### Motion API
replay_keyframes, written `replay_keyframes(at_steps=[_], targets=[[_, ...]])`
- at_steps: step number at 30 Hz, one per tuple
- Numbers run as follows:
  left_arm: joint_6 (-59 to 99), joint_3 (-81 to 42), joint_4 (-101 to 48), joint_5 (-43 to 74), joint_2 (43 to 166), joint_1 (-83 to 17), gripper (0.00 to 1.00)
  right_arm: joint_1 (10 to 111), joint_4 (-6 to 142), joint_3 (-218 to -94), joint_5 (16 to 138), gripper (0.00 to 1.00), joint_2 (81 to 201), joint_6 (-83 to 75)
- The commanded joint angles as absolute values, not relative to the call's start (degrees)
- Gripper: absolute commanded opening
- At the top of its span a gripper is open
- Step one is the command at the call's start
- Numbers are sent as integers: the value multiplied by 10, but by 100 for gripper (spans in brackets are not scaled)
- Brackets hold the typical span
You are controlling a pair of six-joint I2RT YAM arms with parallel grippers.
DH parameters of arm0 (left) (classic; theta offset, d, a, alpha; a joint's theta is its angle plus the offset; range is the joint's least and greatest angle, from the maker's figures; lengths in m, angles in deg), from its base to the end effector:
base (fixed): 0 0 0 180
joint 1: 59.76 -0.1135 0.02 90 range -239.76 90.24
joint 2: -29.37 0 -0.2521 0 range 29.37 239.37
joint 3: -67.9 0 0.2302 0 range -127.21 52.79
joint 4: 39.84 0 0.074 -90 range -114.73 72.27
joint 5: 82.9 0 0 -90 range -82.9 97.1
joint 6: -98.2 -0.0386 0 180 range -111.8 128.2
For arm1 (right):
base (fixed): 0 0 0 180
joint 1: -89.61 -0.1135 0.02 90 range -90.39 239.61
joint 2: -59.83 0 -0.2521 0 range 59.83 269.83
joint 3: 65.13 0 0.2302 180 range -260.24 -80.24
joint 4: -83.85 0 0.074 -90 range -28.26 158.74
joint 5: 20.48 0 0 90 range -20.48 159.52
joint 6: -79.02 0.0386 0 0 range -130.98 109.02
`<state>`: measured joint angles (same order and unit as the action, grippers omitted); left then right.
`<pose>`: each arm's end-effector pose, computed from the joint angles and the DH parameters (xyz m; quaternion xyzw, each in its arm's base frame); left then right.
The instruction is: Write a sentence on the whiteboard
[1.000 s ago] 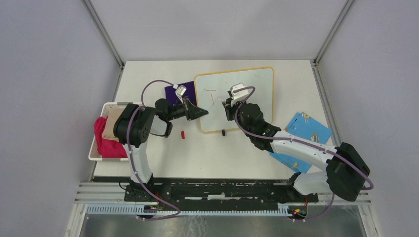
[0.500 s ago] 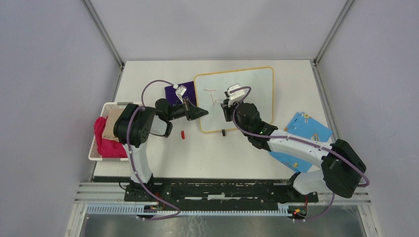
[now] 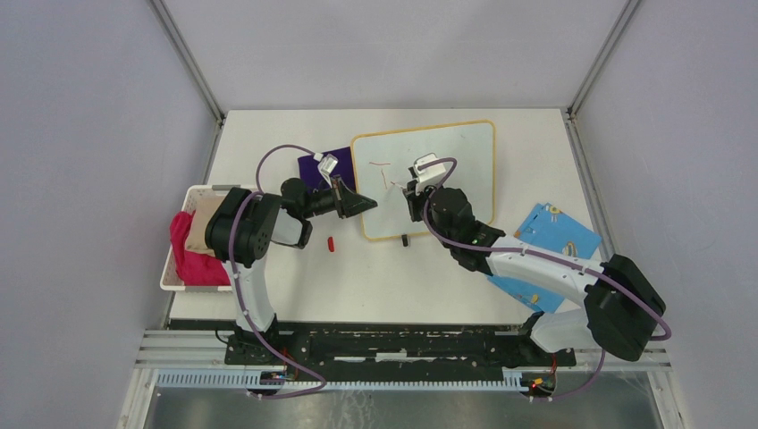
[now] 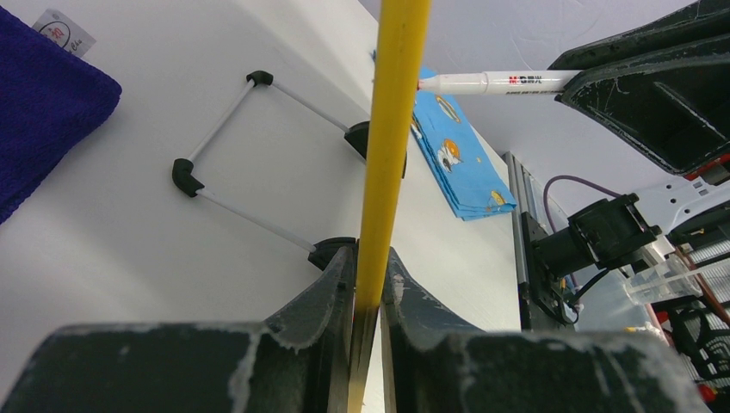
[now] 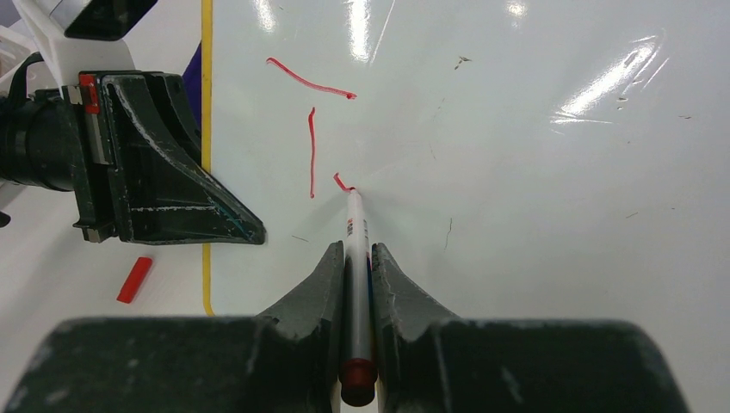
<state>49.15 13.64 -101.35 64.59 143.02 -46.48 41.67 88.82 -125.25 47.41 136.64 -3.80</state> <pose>0.3166 -0.1082 0.1498 0.1908 0.6736 -0.5848 0.4098 0.2054 0.2059 0.2705 -0.1516 0.7557 0.1548 0.6180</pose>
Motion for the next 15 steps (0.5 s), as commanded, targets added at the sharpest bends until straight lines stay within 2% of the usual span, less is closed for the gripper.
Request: replay_keyframes(at_steps=[1, 15], targets=[[458, 134, -982, 642, 1420, -463, 2, 427, 894, -1269, 449, 0, 1356, -51], [447, 132, -965, 643, 1417, -460, 2, 427, 896, -1300, 476, 0, 1373, -53]])
